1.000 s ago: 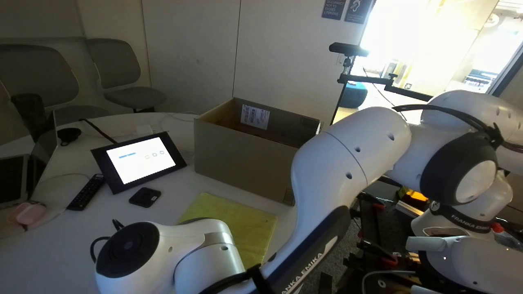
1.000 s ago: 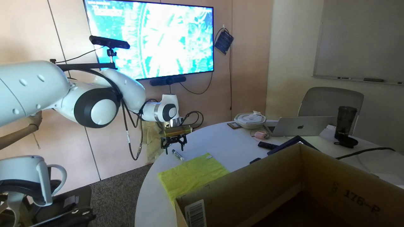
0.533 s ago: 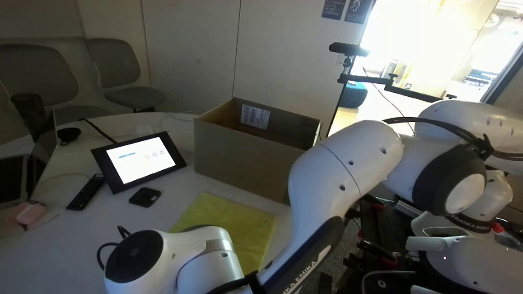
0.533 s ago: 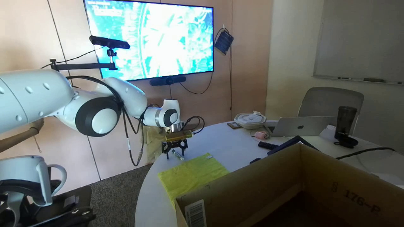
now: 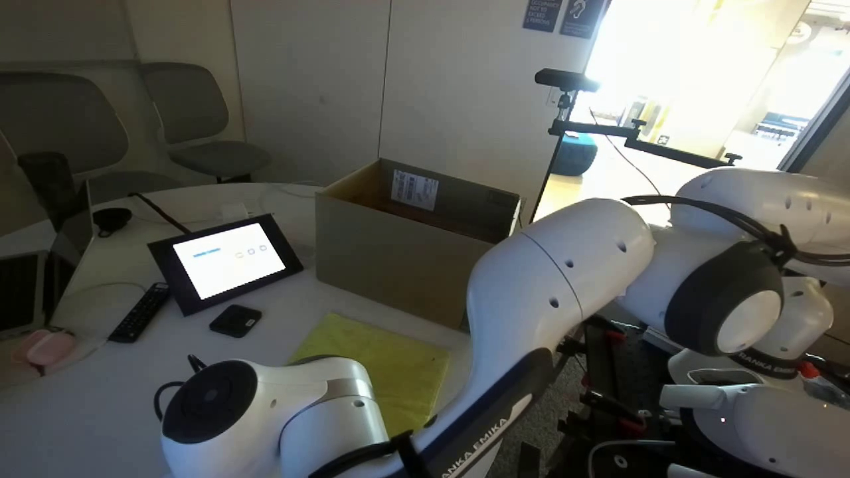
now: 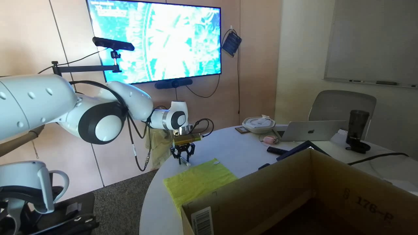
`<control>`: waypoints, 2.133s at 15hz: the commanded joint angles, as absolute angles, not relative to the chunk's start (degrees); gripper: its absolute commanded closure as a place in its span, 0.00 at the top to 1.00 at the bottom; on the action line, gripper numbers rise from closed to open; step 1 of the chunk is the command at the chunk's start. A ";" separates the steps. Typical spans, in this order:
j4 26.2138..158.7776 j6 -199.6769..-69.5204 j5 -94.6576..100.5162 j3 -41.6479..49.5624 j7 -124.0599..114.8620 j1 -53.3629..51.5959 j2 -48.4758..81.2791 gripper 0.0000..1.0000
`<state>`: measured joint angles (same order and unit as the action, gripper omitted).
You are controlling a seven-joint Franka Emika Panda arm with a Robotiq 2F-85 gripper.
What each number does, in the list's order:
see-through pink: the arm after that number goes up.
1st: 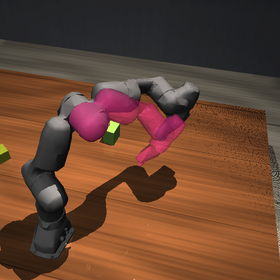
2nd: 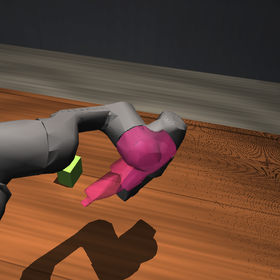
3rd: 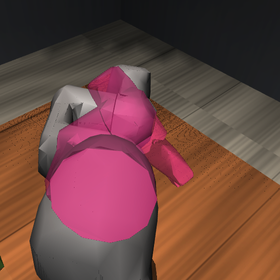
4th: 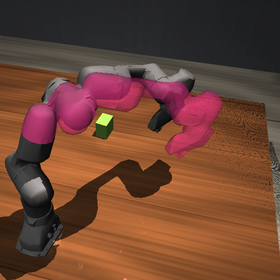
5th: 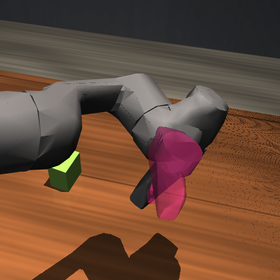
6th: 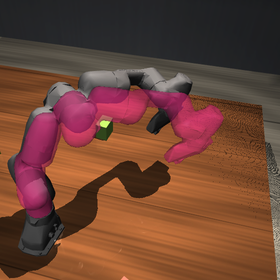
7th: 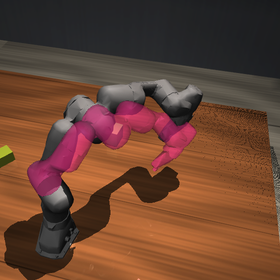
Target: Pick up the marker and put it on the cloth and fold the cloth, then pick up the cloth and put it in the box
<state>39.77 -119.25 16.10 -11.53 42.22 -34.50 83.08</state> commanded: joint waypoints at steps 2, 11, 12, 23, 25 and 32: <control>34.18 -114.88 14.84 -10.38 44.57 -35.24 85.65 0.15; 35.48 -109.50 14.89 -11.74 41.93 -34.19 82.02 0.17; 35.76 -109.22 14.67 -11.89 41.19 -33.93 81.30 0.17; 42.51 -106.05 10.70 -11.34 21.59 -27.21 72.01 0.17; 45.61 -106.86 10.11 -11.31 16.68 -25.47 70.14 0.17; 62.93 -109.19 6.95 -12.10 4.07 -18.41 60.32 0.16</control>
<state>51.58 -106.66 9.16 -11.48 8.23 -21.25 67.62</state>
